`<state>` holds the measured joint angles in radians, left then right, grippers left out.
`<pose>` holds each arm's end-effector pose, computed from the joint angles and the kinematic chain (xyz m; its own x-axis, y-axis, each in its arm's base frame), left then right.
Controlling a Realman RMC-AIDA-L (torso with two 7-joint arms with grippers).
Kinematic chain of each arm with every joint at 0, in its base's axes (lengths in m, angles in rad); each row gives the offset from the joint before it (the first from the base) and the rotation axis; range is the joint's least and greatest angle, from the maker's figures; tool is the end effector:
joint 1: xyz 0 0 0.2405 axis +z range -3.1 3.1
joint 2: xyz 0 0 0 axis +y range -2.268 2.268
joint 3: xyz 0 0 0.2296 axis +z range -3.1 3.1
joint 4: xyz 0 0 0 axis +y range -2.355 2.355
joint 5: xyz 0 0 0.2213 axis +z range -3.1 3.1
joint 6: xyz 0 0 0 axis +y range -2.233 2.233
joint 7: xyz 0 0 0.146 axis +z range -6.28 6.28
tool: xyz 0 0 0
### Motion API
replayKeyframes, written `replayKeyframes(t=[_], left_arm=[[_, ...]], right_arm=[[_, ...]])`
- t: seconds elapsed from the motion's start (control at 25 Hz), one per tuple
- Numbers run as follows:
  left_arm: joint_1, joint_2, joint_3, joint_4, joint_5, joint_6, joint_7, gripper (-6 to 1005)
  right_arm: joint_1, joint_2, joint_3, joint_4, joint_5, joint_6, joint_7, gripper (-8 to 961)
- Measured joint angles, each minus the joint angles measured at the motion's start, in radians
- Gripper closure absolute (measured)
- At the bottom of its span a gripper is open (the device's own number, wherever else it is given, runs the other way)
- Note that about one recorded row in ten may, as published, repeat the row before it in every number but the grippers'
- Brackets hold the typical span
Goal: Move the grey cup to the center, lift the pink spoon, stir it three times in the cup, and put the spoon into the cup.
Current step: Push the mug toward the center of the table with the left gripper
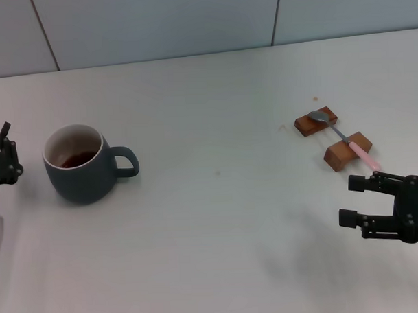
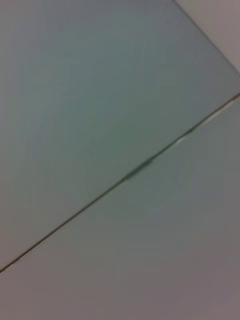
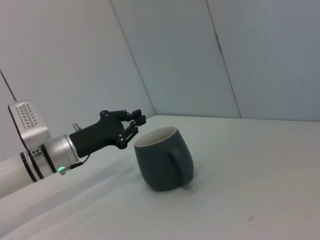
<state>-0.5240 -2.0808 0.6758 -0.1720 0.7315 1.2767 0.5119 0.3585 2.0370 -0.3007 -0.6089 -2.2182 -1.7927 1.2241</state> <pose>-0.3231 0.3122 -0.0190 0.9883 -0.0864 0.1257 0.1154 -0.1152 -0.9866 0.3220 0.2484 0.0476 0.7034 -0.4006 -0.5872 -0.5816 -0.7993 -0.1514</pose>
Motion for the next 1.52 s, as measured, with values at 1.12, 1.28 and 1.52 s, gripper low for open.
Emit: replayKeyframes(t=[1.12, 1.28, 1.52], left_arm=[[-0.08, 0.001, -0.205, -0.147, 0.496, -0.096, -0.015, 984], [-0.084, 0.001, -0.3, -0.168, 0.624, -0.116, -0.016, 979], [-0.084, 0.001, -0.434, -0.214, 0.809, -0.158, -0.02, 973]], right_arm=[[0.0, 0.0, 0.0, 0.0, 0.0, 0.0, 0.003, 114], [0.0, 0.0, 0.0, 0.0, 0.0, 0.0, 0.004, 114], [0.0, 0.001, 0.0, 0.0, 0.001, 0.0, 0.005, 114]])
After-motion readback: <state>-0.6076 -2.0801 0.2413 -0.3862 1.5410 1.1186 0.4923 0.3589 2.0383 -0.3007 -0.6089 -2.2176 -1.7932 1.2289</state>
